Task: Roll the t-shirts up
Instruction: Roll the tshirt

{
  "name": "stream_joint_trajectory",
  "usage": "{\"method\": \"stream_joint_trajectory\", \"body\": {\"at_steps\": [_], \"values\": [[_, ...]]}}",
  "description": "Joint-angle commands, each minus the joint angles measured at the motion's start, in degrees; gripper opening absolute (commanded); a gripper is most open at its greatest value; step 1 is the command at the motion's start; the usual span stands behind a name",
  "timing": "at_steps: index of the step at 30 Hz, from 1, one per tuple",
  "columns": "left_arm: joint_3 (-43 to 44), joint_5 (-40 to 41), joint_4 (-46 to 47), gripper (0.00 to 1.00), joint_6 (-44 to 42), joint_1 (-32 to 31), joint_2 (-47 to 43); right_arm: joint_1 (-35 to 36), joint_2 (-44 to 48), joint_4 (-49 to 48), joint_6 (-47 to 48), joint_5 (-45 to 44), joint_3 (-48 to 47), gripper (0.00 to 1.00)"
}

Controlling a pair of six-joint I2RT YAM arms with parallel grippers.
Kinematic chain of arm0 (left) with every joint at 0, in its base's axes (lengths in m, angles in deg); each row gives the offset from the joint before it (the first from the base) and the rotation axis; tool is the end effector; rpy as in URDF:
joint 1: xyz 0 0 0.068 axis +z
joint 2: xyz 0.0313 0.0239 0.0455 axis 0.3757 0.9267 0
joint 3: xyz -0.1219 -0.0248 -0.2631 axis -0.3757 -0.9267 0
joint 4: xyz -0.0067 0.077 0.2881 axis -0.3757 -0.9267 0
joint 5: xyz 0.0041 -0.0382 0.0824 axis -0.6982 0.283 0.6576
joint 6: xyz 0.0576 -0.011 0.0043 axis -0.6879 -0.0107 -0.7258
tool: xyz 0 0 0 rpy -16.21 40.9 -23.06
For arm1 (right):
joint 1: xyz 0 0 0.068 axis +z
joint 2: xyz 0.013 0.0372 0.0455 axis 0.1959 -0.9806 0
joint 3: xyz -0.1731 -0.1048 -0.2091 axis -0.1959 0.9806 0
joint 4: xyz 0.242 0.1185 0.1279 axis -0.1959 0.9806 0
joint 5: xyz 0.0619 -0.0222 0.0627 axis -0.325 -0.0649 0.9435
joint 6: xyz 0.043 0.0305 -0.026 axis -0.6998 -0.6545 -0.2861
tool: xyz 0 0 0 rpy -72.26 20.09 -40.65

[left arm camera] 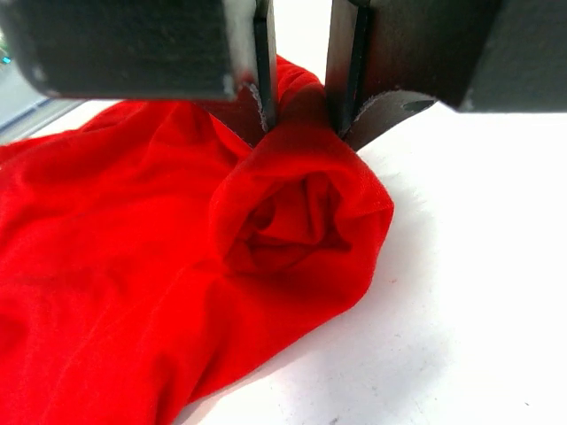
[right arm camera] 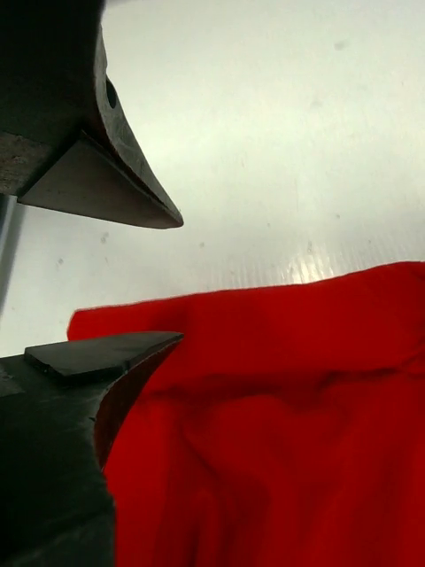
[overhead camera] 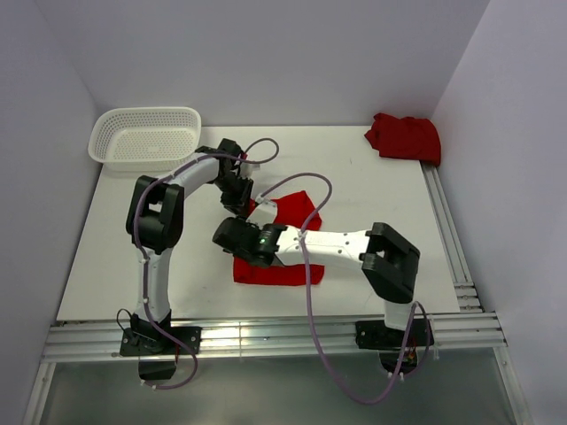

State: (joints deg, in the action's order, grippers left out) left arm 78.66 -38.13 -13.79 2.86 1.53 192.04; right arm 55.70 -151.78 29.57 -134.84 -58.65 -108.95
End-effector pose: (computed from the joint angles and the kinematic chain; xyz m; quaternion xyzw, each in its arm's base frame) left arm 0.4416 -0.1828 0.1561 0.1631 0.9620 -0.2113 0.0571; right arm 0.1882 0.3914 0.2153 0.1487 0.9108 0.2174 0.3178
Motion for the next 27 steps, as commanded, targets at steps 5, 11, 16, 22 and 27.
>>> {"method": "stream_joint_trajectory", "body": {"at_steps": [5,11,16,22,27], "values": [[1.92,8.15,-2.27,0.19,-0.91,-1.44,0.91,2.34,-10.53,27.25,1.89,-12.7,-16.46,0.56],[1.92,9.56,-2.54,0.19,-0.56,-1.88,1.52,2.43,-14.13,23.38,7.25,-13.58,-20.51,0.53],[2.53,10.17,-2.8,0.2,-0.48,-2.32,2.31,2.87,-19.05,29.52,7.96,-15.96,-28.5,0.52],[3.06,10.26,-3.06,0.2,-0.39,-2.4,2.93,3.4,-21.52,29.27,9.63,-16.14,-31.41,0.52],[3.68,9.74,-3.42,0.22,-0.39,-2.58,3.1,3.31,-24.24,28.84,10.06,-15.52,-31.86,0.52]]}}
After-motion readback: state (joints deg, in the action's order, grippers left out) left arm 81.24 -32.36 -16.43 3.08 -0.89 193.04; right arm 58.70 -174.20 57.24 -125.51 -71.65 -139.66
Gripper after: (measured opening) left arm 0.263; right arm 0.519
